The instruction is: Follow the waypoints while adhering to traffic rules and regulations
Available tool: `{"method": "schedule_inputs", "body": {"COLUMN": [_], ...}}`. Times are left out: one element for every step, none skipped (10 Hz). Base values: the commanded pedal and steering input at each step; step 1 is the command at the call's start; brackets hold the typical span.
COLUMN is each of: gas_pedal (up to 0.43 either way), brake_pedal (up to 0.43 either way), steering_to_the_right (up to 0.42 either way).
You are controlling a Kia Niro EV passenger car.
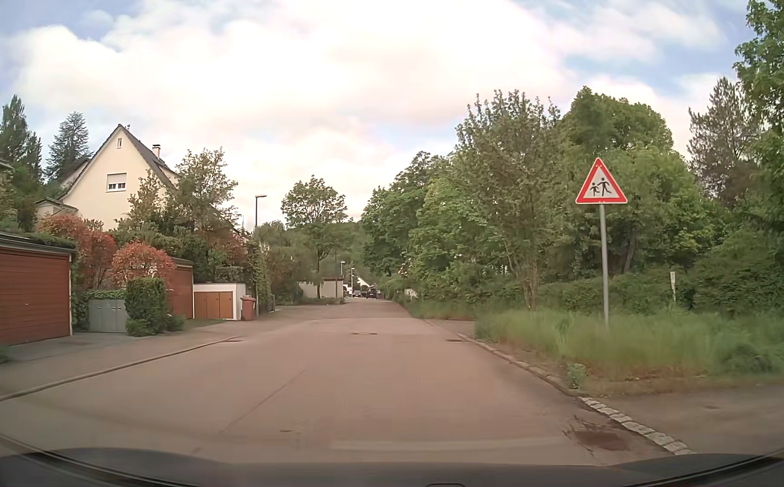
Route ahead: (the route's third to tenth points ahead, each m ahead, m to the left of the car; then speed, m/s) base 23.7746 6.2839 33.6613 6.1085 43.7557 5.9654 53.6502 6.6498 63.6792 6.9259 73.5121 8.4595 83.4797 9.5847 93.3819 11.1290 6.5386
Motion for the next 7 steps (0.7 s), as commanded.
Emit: {"method": "schedule_inputs", "body": {"gas_pedal": [0.028, 0.028, 0.028, 0.028, 0.028, 0.028, 0.028], "brake_pedal": [0.0, 0.0, 0.0, 0.0, 0.0, 0.0, 0.0], "steering_to_the_right": [-0.011, -0.005, 0.002, 0.004, 0.002, -0.002, -0.003]}}
